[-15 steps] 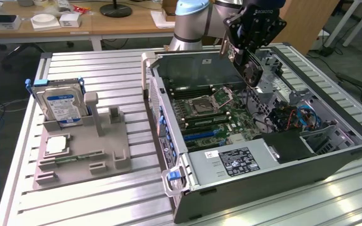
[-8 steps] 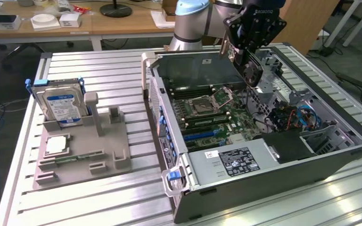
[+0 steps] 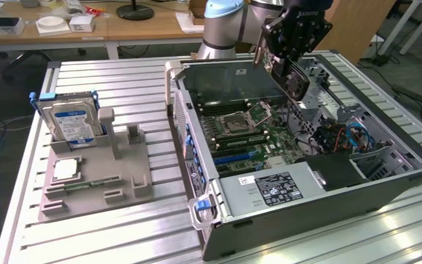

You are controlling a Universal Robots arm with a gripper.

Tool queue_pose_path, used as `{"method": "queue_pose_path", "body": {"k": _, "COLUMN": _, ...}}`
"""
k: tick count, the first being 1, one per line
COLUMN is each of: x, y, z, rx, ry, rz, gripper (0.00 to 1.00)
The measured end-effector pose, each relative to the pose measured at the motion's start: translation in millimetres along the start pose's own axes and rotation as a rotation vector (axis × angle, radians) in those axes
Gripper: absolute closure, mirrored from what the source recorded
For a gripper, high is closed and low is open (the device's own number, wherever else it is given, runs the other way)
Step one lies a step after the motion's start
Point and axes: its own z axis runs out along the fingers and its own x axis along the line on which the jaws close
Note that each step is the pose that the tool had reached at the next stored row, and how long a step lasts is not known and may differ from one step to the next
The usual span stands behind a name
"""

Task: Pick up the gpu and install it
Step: 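Insert the gpu into the slot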

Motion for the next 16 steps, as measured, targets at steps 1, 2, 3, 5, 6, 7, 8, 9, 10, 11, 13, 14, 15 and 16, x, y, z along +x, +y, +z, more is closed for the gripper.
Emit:
{"method": "queue_pose_path", "body": {"k": 1, "x": 0.0, "y": 0.0, "z": 0.0, "rx": -0.0002, "ry": -0.0004, "rz": -0.013, "gripper": 0.73}}
{"method": "queue_pose_path", "body": {"k": 2, "x": 0.0, "y": 0.0, "z": 0.0, "rx": -0.0006, "ry": -0.0009, "rz": -0.029, "gripper": 0.73}}
{"method": "queue_pose_path", "body": {"k": 3, "x": 0.0, "y": 0.0, "z": 0.0, "rx": -0.0008, "ry": -0.0015, "rz": -0.043, "gripper": 0.73}}
{"method": "queue_pose_path", "body": {"k": 5, "x": 0.0, "y": 0.0, "z": 0.0, "rx": -0.0013, "ry": -0.0024, "rz": -0.073, "gripper": 0.73}}
{"method": "queue_pose_path", "body": {"k": 6, "x": 0.0, "y": 0.0, "z": 0.0, "rx": -0.0017, "ry": -0.0030, "rz": -0.089, "gripper": 0.73}}
{"method": "queue_pose_path", "body": {"k": 7, "x": 0.0, "y": 0.0, "z": 0.0, "rx": -0.0020, "ry": -0.0036, "rz": -0.106, "gripper": 0.73}}
{"method": "queue_pose_path", "body": {"k": 8, "x": 0.0, "y": 0.0, "z": 0.0, "rx": -0.0023, "ry": -0.0041, "rz": -0.123, "gripper": 0.73}}
{"method": "queue_pose_path", "body": {"k": 9, "x": 0.0, "y": 0.0, "z": 0.0, "rx": -0.0026, "ry": -0.0047, "rz": -0.139, "gripper": 0.73}}
{"method": "queue_pose_path", "body": {"k": 10, "x": 0.0, "y": 0.0, "z": 0.0, "rx": -0.0030, "ry": -0.0053, "rz": -0.157, "gripper": 0.73}}
{"method": "queue_pose_path", "body": {"k": 11, "x": 0.0, "y": 0.0, "z": 0.0, "rx": -0.0032, "ry": -0.0058, "rz": -0.174, "gripper": 0.73}}
{"method": "queue_pose_path", "body": {"k": 13, "x": 0.0, "y": 0.0, "z": 0.0, "rx": -0.0039, "ry": -0.0069, "rz": -0.207, "gripper": 0.73}}
{"method": "queue_pose_path", "body": {"k": 14, "x": 0.0, "y": 0.0, "z": 0.0, "rx": -0.0041, "ry": -0.0074, "rz": -0.223, "gripper": 0.73}}
{"method": "queue_pose_path", "body": {"k": 15, "x": 0.0, "y": 0.0, "z": 0.0, "rx": -0.0044, "ry": -0.0079, "rz": -0.238, "gripper": 0.73}}
{"method": "queue_pose_path", "body": {"k": 16, "x": 0.0, "y": 0.0, "z": 0.0, "rx": -0.0047, "ry": -0.0084, "rz": -0.252, "gripper": 0.73}}
